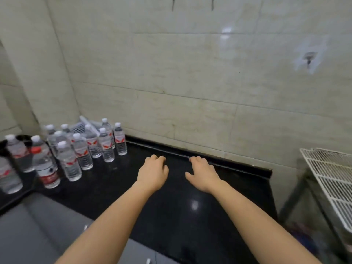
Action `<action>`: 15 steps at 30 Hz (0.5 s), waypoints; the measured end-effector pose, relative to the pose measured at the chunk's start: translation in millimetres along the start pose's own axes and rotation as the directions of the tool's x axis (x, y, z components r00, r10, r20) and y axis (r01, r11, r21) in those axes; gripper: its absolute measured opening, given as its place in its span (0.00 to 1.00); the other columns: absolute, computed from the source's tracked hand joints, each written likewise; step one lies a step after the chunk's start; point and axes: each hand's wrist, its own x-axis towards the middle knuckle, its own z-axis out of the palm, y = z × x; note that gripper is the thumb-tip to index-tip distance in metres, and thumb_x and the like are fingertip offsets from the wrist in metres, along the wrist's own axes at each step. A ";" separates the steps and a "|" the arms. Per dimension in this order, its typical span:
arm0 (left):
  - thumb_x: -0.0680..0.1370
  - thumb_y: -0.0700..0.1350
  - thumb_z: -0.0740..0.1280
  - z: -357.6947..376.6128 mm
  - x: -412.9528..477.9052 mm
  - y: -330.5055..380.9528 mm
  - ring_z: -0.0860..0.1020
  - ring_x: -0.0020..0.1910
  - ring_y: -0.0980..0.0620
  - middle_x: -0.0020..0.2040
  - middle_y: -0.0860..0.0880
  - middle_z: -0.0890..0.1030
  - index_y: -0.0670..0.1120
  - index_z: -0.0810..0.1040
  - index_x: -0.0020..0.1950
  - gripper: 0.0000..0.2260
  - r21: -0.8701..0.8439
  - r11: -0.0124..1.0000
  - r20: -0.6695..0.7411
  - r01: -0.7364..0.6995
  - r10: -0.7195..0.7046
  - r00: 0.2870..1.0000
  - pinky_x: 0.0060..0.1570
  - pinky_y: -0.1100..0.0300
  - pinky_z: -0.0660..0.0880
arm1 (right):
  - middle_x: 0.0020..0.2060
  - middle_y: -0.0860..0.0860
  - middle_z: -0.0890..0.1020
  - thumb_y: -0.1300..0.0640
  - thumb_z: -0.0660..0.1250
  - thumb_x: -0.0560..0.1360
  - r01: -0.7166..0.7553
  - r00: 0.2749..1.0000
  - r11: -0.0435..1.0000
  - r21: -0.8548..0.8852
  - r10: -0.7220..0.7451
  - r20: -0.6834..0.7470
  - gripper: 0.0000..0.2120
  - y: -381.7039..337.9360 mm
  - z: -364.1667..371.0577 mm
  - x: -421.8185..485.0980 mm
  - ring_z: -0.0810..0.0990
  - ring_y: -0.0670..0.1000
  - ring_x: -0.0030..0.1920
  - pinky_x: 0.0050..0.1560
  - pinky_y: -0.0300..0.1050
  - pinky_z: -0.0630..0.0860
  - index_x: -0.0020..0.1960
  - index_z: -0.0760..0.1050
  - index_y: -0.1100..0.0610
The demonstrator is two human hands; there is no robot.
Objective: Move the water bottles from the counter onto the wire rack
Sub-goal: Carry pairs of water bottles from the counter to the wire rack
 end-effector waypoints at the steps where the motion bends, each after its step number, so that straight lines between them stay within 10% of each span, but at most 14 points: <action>1: 0.80 0.48 0.57 -7.2 6.0 -27.9 0.69 0.64 0.45 0.65 0.45 0.73 0.47 0.70 0.69 0.18 0.007 1.000 0.001 0.015 -0.015 1.000 0.55 0.51 0.72 | 0.69 0.54 0.68 0.49 0.60 0.79 0.010 1.000 1.000 0.008 -0.010 0.012 0.26 -22.3 12.1 15.9 0.66 0.56 0.69 0.65 0.55 0.67 0.73 0.60 0.57; 15: 0.80 0.48 0.58 -48.4 103.2 -274.1 0.69 0.66 0.44 0.67 0.45 0.72 0.46 0.68 0.71 0.20 0.051 0.979 0.034 0.198 -0.199 0.979 0.62 0.50 0.70 | 0.68 0.55 0.69 0.49 0.61 0.78 0.098 0.984 0.995 -0.006 -0.096 0.152 0.27 -211.4 104.9 195.1 0.67 0.57 0.69 0.66 0.57 0.67 0.73 0.61 0.58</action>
